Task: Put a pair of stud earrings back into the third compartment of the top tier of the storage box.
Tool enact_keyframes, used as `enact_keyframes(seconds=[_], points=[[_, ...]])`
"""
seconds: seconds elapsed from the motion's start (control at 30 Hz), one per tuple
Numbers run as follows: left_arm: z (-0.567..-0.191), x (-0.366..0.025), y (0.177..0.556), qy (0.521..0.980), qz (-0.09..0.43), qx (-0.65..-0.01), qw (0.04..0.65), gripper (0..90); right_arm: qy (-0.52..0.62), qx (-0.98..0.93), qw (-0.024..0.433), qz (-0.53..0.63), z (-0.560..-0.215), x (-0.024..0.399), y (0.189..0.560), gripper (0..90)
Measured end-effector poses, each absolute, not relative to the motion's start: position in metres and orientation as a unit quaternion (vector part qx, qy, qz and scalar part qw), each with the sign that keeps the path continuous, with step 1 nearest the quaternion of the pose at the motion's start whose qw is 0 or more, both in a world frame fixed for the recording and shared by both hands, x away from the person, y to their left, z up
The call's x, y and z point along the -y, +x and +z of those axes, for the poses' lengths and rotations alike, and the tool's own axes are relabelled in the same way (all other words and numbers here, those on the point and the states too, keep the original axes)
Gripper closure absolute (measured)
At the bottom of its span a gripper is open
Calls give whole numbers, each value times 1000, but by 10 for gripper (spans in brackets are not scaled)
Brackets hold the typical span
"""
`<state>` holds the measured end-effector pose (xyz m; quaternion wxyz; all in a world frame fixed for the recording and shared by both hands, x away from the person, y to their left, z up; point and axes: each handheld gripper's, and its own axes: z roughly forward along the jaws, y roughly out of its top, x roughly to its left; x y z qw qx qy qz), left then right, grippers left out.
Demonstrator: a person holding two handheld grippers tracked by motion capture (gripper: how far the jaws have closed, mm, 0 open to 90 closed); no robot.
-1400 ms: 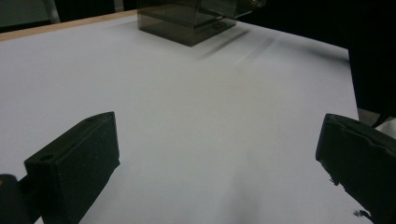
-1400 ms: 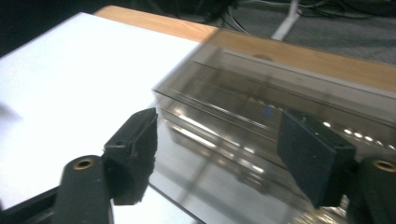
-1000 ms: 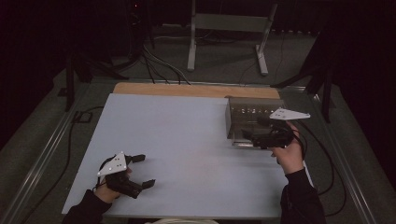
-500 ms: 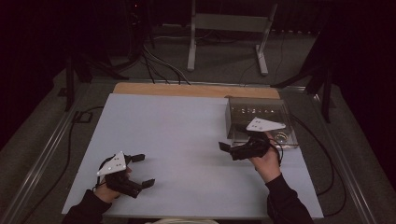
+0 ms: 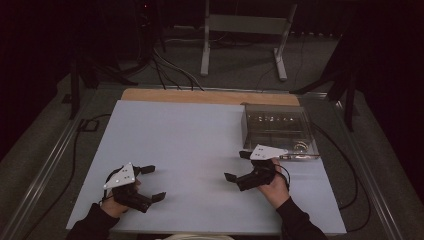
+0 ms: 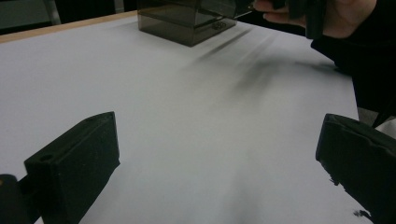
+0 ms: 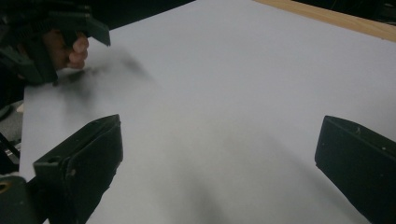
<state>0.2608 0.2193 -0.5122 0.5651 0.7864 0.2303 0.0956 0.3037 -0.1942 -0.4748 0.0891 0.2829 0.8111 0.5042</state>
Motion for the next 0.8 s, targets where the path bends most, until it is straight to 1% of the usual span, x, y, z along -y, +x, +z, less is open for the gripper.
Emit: enact_keyframes(seconds=[0.23, 0.8], points=[[-513, -219, 261, 786, 95, -231, 565, 5, 296, -802, 87, 512, -486, 214, 295, 10], [-512, -219, 261, 785, 93, -231, 568, 5, 344, -788, 124, 495, -500, 268, 271, 10]])
